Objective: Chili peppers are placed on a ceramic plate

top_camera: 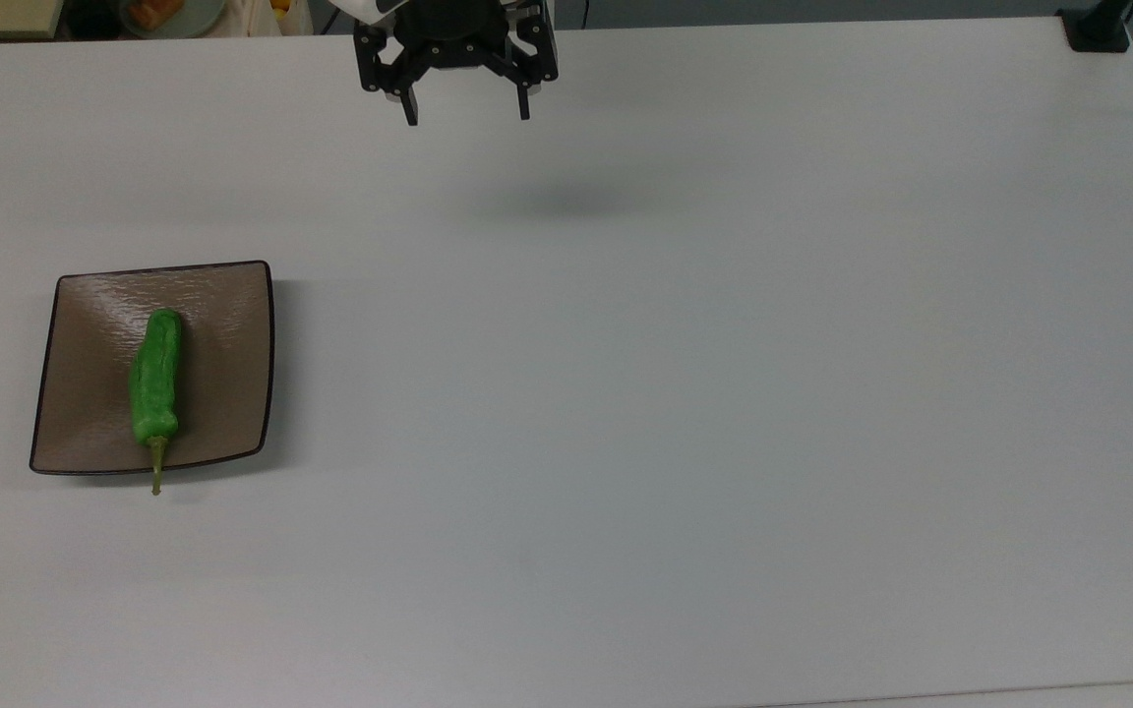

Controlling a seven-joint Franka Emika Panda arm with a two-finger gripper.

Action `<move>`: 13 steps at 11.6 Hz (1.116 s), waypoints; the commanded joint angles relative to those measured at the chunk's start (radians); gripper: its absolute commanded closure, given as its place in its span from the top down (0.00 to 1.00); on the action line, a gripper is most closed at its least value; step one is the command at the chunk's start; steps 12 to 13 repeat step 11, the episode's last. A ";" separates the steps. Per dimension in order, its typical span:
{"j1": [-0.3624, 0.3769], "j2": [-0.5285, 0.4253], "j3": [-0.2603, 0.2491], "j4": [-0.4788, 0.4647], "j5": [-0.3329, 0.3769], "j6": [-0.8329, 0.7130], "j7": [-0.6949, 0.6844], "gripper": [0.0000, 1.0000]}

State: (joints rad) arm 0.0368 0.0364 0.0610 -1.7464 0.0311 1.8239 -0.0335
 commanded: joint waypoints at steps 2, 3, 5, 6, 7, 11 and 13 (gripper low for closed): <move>-0.025 -0.029 0.034 -0.038 -0.036 0.014 0.020 1.00; 0.000 -0.029 0.007 -0.035 -0.036 -0.001 0.008 1.00; 0.049 -0.027 -0.039 -0.035 -0.036 -0.008 0.003 1.00; 0.048 -0.027 -0.039 -0.035 -0.036 -0.008 0.003 1.00; 0.049 -0.027 -0.040 -0.033 -0.036 -0.008 0.012 1.00; 0.051 -0.038 -0.036 -0.033 -0.059 -0.006 0.020 1.00; 0.051 -0.038 -0.036 -0.033 -0.059 -0.006 0.020 1.00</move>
